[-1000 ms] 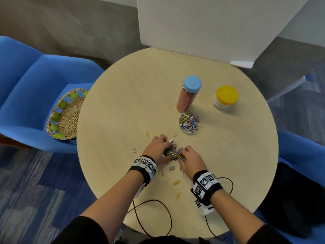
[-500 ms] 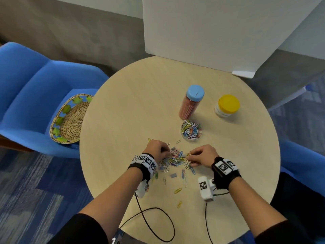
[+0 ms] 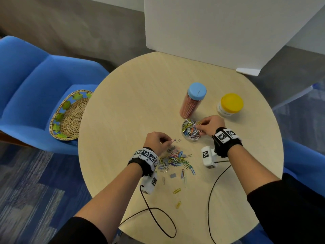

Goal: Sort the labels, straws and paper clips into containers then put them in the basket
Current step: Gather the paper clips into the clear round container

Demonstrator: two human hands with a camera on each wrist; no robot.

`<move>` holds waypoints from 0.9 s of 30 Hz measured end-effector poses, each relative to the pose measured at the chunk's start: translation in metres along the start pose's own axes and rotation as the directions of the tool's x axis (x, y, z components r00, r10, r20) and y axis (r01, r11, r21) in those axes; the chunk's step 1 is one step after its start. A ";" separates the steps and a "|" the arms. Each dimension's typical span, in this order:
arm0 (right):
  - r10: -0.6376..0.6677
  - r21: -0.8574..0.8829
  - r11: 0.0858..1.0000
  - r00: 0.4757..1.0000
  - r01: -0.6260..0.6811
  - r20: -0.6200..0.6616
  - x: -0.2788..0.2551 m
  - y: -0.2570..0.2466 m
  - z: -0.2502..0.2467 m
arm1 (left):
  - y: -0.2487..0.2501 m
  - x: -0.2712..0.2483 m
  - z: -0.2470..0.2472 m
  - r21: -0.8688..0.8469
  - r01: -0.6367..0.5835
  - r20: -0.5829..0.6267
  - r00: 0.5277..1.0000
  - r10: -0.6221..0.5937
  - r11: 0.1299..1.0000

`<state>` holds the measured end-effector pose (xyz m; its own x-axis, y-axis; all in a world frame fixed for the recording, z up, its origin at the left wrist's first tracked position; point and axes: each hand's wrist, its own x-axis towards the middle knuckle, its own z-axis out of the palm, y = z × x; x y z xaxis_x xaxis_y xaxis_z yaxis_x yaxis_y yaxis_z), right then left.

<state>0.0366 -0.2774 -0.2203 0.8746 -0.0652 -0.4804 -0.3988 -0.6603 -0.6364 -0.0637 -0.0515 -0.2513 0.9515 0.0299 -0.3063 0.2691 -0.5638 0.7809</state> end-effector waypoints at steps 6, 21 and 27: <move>-0.102 -0.178 0.981 0.990 0.084 -0.098 -0.001 0.002 0.004 | 0.014 0.012 0.002 -0.045 -0.024 -0.023 0.999 0.023 0.999; -0.049 -0.072 0.996 0.999 0.048 -0.004 -0.049 0.043 0.002 | 0.075 0.067 0.031 -0.040 -0.141 -0.041 0.989 0.139 0.989; 0.131 -0.286 0.957 0.948 -0.045 0.290 -0.088 0.080 0.017 | 0.086 0.082 0.042 0.065 -0.234 0.056 0.972 0.230 0.970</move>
<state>-0.0772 -0.3121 -0.2392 0.6968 0.0691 -0.7139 -0.3420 -0.8429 -0.4154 0.0312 -0.1325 -0.2325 0.9780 -0.1468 -0.1482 0.0291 -0.6074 0.7939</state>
